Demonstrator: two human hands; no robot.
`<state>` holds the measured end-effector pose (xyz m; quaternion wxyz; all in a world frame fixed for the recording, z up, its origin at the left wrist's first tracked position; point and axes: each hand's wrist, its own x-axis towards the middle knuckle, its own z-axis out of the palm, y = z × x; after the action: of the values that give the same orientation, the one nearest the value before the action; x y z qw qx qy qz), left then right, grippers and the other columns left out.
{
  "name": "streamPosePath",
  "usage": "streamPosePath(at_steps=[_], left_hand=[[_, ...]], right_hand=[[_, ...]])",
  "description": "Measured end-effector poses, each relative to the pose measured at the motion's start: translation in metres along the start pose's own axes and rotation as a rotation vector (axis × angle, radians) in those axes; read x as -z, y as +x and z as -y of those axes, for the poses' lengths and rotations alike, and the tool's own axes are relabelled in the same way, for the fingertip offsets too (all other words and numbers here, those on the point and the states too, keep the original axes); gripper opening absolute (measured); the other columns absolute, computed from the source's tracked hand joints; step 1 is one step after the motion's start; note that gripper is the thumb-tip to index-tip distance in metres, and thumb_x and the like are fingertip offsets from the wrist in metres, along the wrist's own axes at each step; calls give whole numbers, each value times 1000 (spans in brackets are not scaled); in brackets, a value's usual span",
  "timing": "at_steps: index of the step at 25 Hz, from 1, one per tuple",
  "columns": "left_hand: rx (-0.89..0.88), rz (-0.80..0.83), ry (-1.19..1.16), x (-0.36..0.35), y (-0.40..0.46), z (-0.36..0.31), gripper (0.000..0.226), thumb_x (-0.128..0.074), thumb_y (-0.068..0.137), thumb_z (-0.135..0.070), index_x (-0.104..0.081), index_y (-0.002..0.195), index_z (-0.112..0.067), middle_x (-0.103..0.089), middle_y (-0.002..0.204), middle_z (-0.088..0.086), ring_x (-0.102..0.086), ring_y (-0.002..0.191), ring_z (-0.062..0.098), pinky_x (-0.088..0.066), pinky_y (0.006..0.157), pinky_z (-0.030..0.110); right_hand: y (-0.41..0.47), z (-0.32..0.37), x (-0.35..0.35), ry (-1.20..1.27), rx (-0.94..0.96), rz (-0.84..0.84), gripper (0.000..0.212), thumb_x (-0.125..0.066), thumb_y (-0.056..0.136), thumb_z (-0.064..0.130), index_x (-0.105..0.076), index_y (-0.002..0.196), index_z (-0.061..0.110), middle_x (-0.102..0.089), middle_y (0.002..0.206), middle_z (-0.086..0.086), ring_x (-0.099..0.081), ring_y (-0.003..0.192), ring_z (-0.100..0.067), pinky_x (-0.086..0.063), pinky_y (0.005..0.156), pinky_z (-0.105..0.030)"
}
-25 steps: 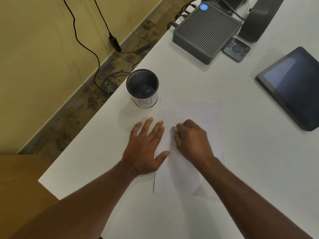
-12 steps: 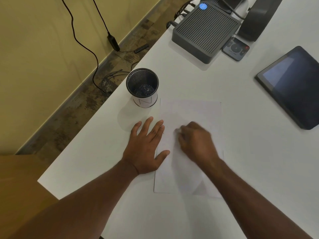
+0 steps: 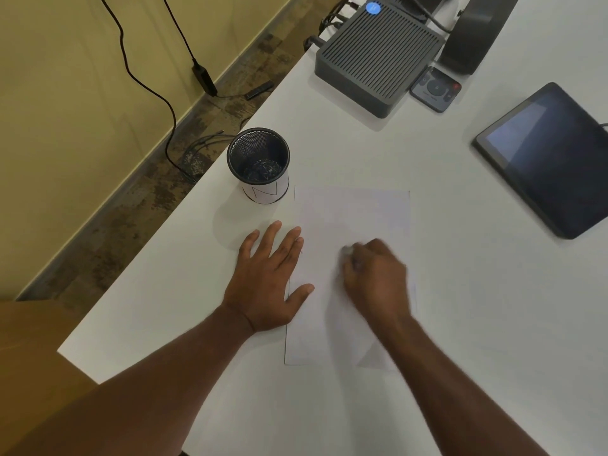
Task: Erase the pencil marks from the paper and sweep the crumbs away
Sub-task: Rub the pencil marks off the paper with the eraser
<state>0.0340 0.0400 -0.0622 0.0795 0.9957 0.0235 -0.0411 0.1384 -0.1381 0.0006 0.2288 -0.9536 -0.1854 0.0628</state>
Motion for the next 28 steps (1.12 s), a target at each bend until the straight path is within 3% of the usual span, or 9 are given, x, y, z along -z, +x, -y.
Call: streamPosePath(at_steps=[2, 3, 7, 11, 15, 20, 23, 25, 28], left_hand=[[-10, -3, 3, -1, -1, 1, 81, -33, 98, -67, -35, 158, -13, -29, 170, 5, -19, 159, 35, -22, 124, 62], [-12, -6, 1, -1, -2, 2, 80, -35, 98, -66, -35, 158, -13, -29, 170, 5, -18, 159, 35, -22, 124, 62], [1, -19, -2, -2, -1, 0, 80, -38, 98, -65, -36, 158, -12, -29, 170, 4, -17, 159, 34, -21, 124, 61], [-25, -29, -3, -1, -2, 2, 80, -37, 98, -65, -37, 158, -12, -30, 170, 5, -19, 159, 35, -22, 123, 61], [6, -21, -6, 0, -1, 0, 80, -38, 97, -64, -37, 158, -12, -30, 170, 4, -19, 159, 35, -22, 123, 61], [-28, -28, -15, 0, -2, 3, 78, -39, 97, -60, -37, 158, -11, -30, 170, 6, -20, 159, 36, -24, 122, 63], [-1, -21, -8, 0, -2, 1, 79, -40, 97, -63, -38, 157, -11, -31, 170, 5, -20, 159, 35, -21, 124, 61], [-2, -18, -8, 1, -1, 0, 80, -40, 97, -64, -38, 157, -11, -31, 170, 5, -20, 159, 35, -21, 124, 61], [-13, -16, -5, 1, -1, 1, 79, -40, 97, -63, -38, 157, -11, -31, 169, 6, -20, 159, 35, -23, 123, 61]], right_hand=[[-25, 9, -11, -13, 199, 83, 18, -64, 89, 15, -64, 71, 9, -55, 68, -5, -54, 57, -24, -40, 52, -26], [-18, 3, -6, 5, 189, 99, 19, -64, 89, 15, -64, 70, 9, -55, 68, -5, -54, 57, -25, -40, 52, -26], [21, -29, 11, -25, -81, -128, 28, -62, 90, 16, -60, 62, 9, -54, 65, -8, -54, 59, -28, -46, 53, -32], [-23, 9, -12, 1, 265, 106, 17, -63, 88, 13, -62, 71, 9, -54, 68, -7, -52, 57, -26, -42, 52, -29], [24, -20, 4, -15, -10, -90, 24, -63, 88, 14, -61, 65, 7, -54, 68, -9, -54, 58, -30, -42, 53, -31], [-20, 21, -17, 15, 329, 204, 11, -66, 85, 13, -67, 75, 9, -57, 71, -7, -55, 60, -26, -45, 53, -28], [32, -18, 3, -46, 19, -30, 27, -60, 91, 19, -61, 66, 9, -54, 69, -7, -54, 59, -28, -43, 55, -30], [30, -22, 8, -9, -37, -89, 30, -60, 92, 19, -58, 63, 9, -51, 66, -6, -52, 56, -27, -44, 53, -30], [-21, 2, -11, 5, 224, 71, 16, -64, 89, 14, -63, 74, 9, -52, 69, -3, -50, 56, -21, -34, 53, -22]])
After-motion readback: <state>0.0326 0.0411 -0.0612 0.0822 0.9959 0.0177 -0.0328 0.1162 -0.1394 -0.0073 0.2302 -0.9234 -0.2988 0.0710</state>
